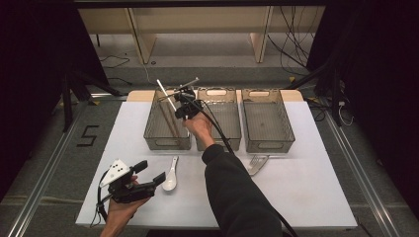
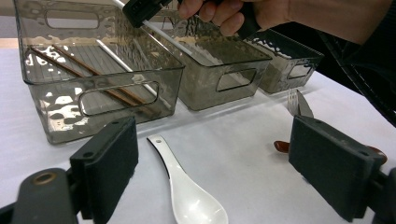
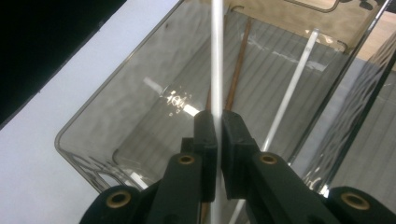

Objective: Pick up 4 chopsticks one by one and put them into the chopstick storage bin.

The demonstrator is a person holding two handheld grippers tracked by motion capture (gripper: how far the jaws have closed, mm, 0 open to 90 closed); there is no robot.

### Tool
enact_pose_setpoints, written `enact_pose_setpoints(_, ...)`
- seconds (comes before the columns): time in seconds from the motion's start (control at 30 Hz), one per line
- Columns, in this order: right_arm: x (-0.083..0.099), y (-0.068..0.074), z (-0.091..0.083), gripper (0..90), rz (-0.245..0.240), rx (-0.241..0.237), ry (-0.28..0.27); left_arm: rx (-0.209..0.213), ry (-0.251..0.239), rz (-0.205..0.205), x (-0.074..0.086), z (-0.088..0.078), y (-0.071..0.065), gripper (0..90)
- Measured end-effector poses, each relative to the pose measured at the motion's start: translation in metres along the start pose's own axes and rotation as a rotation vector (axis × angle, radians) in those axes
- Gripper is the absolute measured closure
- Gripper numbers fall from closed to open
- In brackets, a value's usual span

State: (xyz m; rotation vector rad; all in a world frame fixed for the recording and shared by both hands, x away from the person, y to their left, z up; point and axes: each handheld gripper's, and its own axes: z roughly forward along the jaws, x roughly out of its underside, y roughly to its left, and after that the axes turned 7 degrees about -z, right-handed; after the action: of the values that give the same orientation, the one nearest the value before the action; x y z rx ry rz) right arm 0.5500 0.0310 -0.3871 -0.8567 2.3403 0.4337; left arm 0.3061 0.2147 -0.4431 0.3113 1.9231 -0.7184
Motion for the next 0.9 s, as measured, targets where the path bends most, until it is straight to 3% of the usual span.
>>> enact_pose_setpoints(0.9, 0.0, 0.007, 0.019, 86.2, 0.024, 0.021, 0.02, 0.004, -0.001, 0.002, 0.0, -0.001, 0.0, 15.5)
